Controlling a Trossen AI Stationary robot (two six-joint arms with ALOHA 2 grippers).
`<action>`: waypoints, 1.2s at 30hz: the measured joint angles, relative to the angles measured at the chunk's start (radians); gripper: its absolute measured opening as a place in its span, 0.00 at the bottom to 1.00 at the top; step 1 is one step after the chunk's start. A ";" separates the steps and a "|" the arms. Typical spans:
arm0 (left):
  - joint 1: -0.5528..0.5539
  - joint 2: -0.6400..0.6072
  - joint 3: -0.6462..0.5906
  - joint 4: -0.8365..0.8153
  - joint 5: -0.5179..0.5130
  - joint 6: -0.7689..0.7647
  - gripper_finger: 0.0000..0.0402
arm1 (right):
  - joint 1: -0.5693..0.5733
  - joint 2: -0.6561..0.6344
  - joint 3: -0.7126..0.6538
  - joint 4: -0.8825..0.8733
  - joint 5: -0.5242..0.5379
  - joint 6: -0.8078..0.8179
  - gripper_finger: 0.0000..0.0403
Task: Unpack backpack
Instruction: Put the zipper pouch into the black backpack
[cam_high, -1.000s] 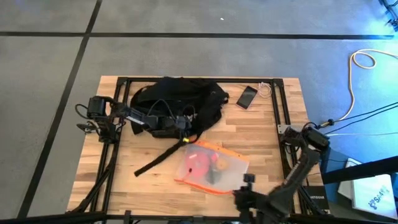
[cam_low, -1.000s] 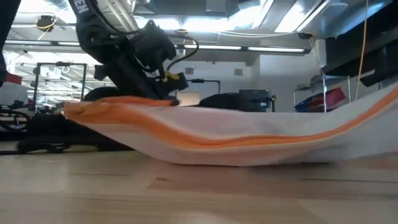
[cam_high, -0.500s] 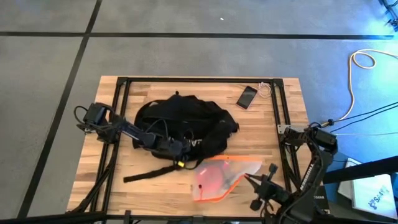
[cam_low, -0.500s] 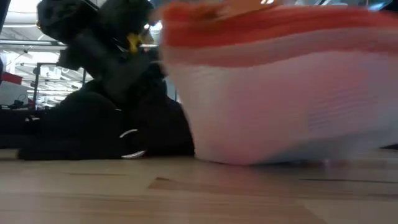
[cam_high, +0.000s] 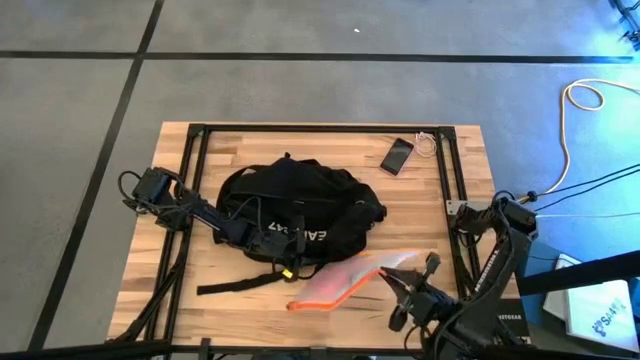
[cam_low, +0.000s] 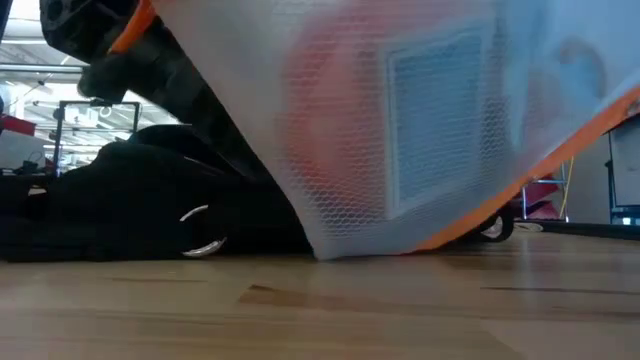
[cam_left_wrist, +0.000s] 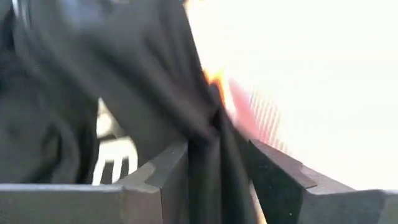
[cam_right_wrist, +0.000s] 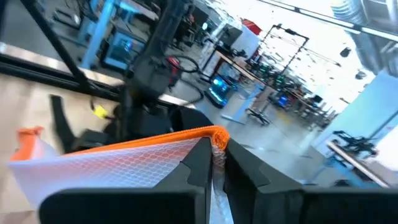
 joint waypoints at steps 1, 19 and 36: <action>0.000 0.000 0.000 0.040 0.000 0.030 0.37 | -0.013 -0.004 0.010 0.002 -0.005 -0.018 0.04; -0.041 -0.493 0.007 0.045 -0.091 0.450 0.37 | -0.255 -0.110 0.439 0.002 0.079 -0.308 0.04; 0.010 -0.725 0.005 -0.953 -0.603 0.428 0.39 | -0.507 -0.108 0.696 0.750 -0.373 -1.426 0.04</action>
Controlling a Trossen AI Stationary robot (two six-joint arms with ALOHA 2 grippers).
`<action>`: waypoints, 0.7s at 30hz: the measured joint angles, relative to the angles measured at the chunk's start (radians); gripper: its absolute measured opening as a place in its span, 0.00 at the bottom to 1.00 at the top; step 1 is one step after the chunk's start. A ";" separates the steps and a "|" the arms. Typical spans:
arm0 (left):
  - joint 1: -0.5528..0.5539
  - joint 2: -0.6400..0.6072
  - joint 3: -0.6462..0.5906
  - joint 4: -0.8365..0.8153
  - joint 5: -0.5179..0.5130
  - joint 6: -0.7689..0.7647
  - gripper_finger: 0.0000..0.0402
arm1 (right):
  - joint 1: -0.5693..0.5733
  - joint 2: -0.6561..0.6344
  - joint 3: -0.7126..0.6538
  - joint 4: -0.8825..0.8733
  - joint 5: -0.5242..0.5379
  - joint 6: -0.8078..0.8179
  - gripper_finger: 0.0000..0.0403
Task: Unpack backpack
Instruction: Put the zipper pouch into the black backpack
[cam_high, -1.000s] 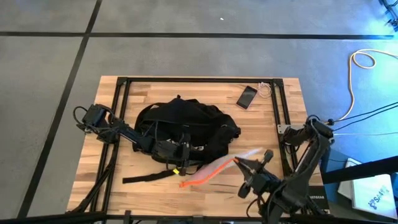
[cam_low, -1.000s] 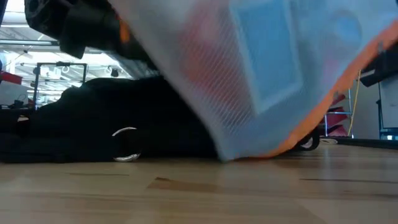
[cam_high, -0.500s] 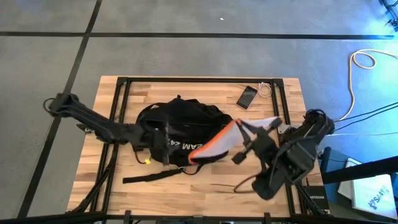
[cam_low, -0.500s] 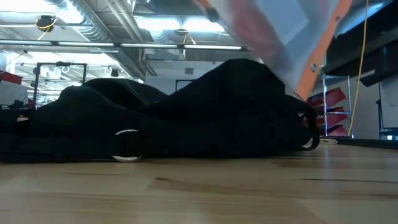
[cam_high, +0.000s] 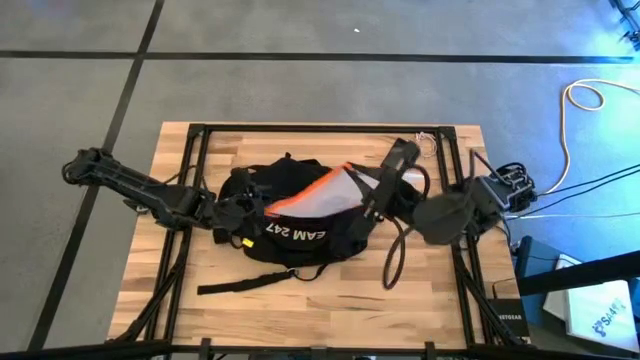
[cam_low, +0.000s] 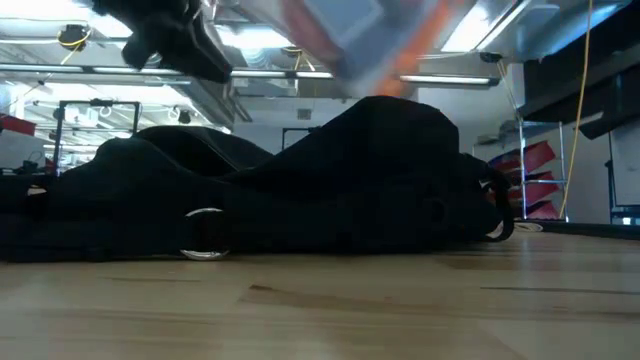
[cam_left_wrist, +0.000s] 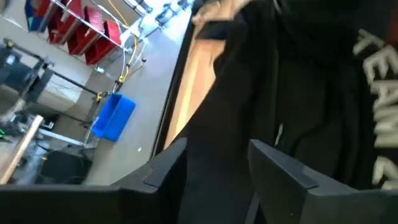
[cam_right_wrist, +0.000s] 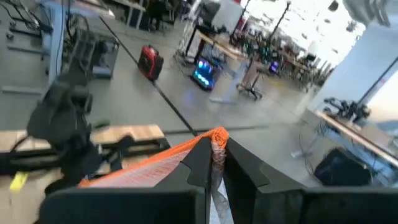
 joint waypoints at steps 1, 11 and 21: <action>0.001 0.000 0.000 -0.011 0.005 0.019 0.40 | -0.006 0.000 0.007 0.015 -0.001 -0.034 0.04; 0.061 0.000 -0.002 -0.269 0.130 -0.099 0.71 | -0.033 0.001 0.033 -0.051 0.012 -0.058 0.04; 0.206 0.098 -0.094 -0.050 0.140 0.075 0.80 | -0.030 0.001 0.033 -0.052 0.014 -0.054 0.04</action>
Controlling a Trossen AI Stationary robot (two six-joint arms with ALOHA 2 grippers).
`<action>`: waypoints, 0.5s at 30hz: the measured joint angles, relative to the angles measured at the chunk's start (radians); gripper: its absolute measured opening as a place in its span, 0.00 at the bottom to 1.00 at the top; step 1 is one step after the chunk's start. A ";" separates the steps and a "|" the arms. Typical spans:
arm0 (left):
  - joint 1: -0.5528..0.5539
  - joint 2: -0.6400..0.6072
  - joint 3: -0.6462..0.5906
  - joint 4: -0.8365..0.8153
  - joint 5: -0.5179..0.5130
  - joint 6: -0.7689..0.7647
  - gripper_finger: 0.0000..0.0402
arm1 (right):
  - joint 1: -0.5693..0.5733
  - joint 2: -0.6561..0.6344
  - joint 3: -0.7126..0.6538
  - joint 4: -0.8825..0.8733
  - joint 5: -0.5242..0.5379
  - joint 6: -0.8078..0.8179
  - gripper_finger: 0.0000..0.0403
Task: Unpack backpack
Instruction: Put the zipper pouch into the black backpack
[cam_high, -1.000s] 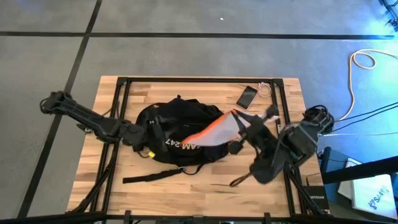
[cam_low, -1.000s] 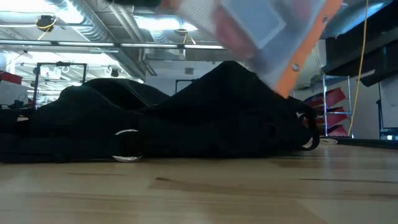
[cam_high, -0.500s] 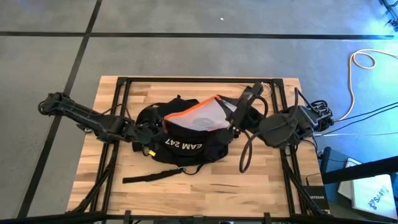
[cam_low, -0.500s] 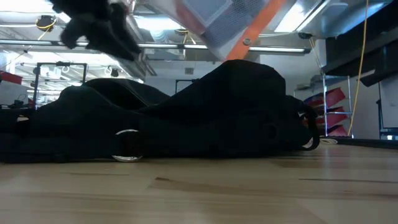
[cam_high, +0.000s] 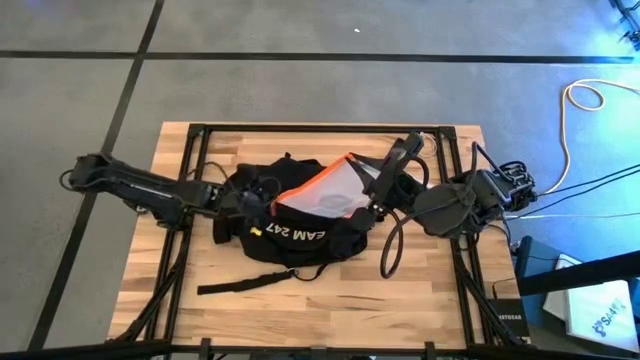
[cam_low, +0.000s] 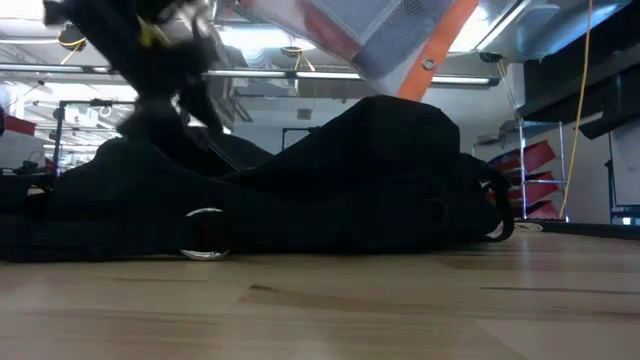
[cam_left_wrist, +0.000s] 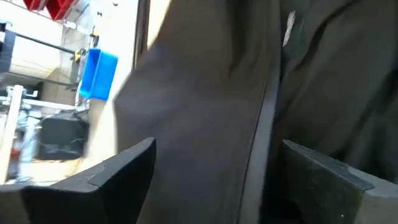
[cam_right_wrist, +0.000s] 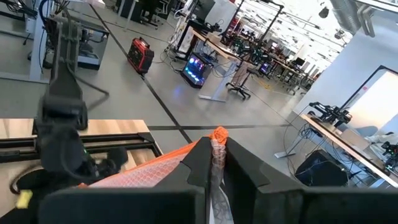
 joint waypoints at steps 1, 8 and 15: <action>0.010 0.022 -0.008 0.037 -0.014 0.023 0.80 | 0.004 -0.002 0.000 0.001 0.000 -0.001 0.04; 0.045 0.142 -0.022 0.259 -0.103 0.166 0.80 | 0.019 -0.018 0.001 0.002 0.019 0.001 0.04; 0.063 0.190 -0.023 0.439 -0.221 0.240 0.80 | 0.082 -0.019 0.002 0.006 0.057 -0.026 0.04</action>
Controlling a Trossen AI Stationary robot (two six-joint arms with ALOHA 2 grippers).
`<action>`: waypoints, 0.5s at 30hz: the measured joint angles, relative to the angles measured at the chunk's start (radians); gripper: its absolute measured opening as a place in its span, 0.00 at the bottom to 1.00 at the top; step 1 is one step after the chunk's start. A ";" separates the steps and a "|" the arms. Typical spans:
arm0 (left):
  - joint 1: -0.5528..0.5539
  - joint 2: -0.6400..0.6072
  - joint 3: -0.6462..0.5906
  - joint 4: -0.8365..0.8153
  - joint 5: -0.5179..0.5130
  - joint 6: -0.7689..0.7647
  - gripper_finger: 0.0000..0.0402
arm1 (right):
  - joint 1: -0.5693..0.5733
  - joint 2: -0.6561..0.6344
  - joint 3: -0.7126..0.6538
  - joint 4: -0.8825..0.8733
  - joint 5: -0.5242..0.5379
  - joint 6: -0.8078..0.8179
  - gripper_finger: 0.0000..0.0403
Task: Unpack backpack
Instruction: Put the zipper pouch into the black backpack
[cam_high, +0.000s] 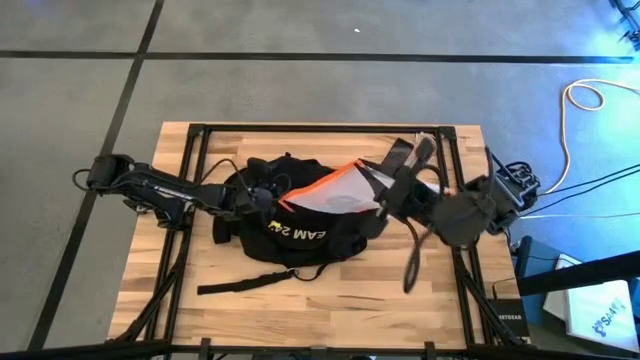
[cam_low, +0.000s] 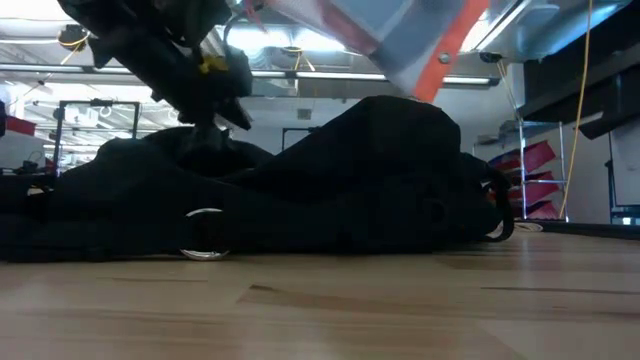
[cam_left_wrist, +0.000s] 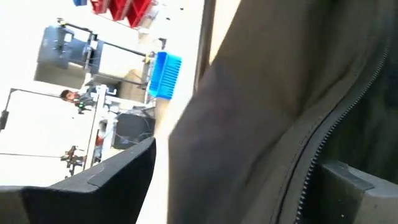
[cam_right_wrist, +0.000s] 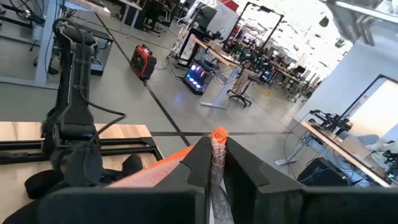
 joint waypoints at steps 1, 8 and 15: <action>0.004 0.000 0.000 0.021 -0.004 0.011 0.80 | 0.012 -0.001 0.000 0.000 0.017 -0.003 0.04; 0.050 0.000 0.000 0.197 -0.015 0.081 0.80 | 0.073 -0.010 0.000 0.001 0.063 -0.003 0.04; 0.078 -0.002 0.000 0.409 -0.034 0.190 0.80 | 0.104 -0.009 0.000 -0.034 0.070 0.000 0.04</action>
